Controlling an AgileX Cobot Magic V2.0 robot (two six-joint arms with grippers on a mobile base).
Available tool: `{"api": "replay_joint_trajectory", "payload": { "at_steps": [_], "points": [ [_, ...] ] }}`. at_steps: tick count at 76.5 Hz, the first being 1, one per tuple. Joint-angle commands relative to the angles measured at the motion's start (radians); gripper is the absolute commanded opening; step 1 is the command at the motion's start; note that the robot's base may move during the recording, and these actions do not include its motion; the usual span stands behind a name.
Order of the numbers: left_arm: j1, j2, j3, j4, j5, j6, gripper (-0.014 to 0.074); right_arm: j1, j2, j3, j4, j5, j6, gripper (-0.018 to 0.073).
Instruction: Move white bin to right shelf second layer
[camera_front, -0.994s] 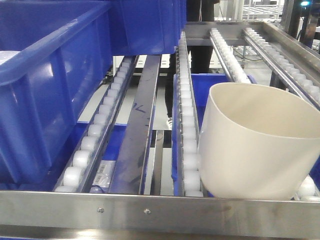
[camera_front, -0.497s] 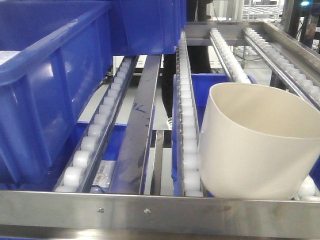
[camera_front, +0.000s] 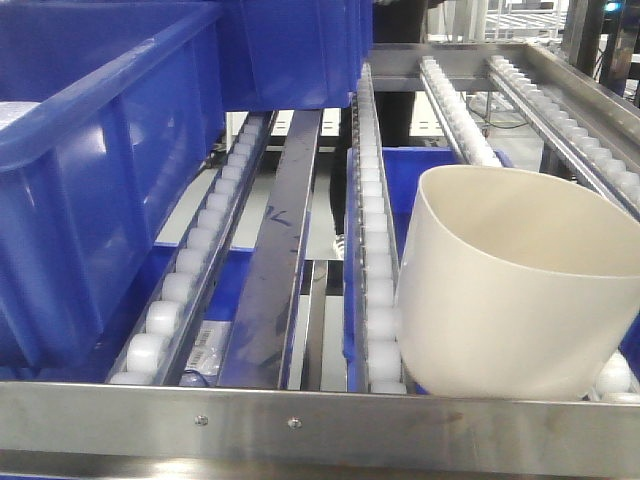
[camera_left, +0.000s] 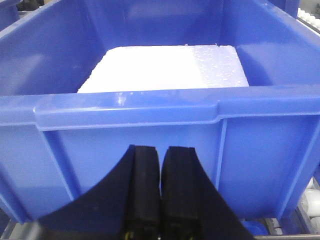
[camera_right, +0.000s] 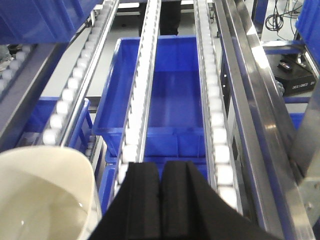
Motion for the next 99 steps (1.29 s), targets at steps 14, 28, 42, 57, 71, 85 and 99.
{"api": "replay_joint_trajectory", "payload": {
  "at_steps": [14, 28, 42, 57, 71, 85, 99],
  "points": [
    [-0.006, -0.014, 0.037, 0.000, -0.087, -0.005, 0.0085, -0.046, -0.114, 0.143, -0.018, -0.248, 0.000, 0.0055],
    [-0.006, -0.014, 0.037, 0.000, -0.087, -0.005, 0.0085, -0.076, -0.204, 0.277, -0.018, -0.371, 0.000, 0.0055],
    [-0.006, -0.014, 0.037, 0.000, -0.087, -0.005, 0.0085, -0.110, -0.298, 0.360, -0.018, -0.418, 0.000, 0.0055],
    [-0.006, -0.014, 0.037, 0.000, -0.087, -0.005, 0.0085, -0.125, -0.397, 0.387, -0.018, -0.421, 0.000, 0.0055],
    [-0.006, -0.014, 0.037, 0.000, -0.087, -0.005, 0.0085, -0.125, -0.456, 0.387, -0.018, -0.402, 0.000, 0.0055],
    [-0.006, -0.014, 0.037, 0.000, -0.087, -0.005, 0.0085, -0.125, -0.455, 0.387, -0.018, -0.393, 0.000, 0.0055],
    [-0.006, -0.014, 0.037, 0.000, -0.087, -0.005, 0.0085, -0.125, -0.454, 0.387, -0.018, -0.393, 0.000, 0.0055]
  ]
}}
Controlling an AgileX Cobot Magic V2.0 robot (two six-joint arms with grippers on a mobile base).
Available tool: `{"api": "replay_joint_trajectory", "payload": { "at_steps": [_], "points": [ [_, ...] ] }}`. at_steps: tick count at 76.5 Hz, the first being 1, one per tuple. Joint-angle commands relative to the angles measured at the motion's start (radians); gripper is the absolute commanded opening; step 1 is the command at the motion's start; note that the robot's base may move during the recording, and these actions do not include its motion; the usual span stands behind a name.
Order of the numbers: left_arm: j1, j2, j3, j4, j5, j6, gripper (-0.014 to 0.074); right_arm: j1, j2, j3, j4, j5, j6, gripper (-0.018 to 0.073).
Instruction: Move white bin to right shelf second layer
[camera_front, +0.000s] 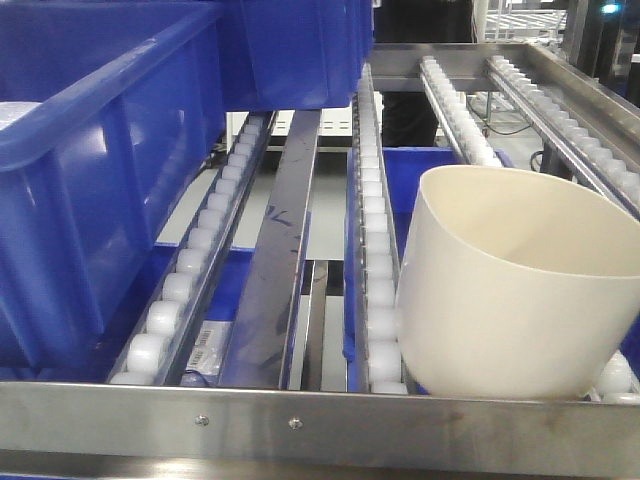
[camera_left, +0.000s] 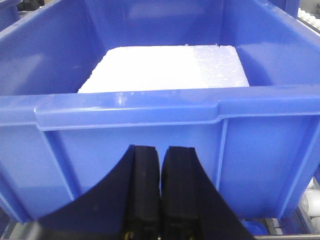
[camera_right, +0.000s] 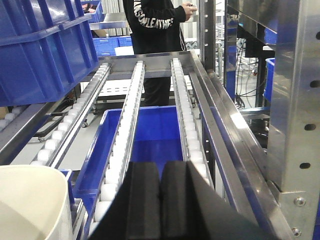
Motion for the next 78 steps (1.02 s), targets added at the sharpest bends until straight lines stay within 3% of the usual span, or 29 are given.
{"api": "replay_joint_trajectory", "payload": {
  "at_steps": [1, 78],
  "points": [
    [-0.006, -0.014, 0.037, 0.000, -0.087, -0.005, 0.0085, -0.006, -0.019, -0.016, -0.014, -0.079, 0.000, 0.0055],
    [-0.006, -0.014, 0.037, 0.000, -0.087, -0.005, 0.0085, -0.006, -0.019, -0.016, -0.014, -0.079, 0.000, 0.0055]
  ]
}}
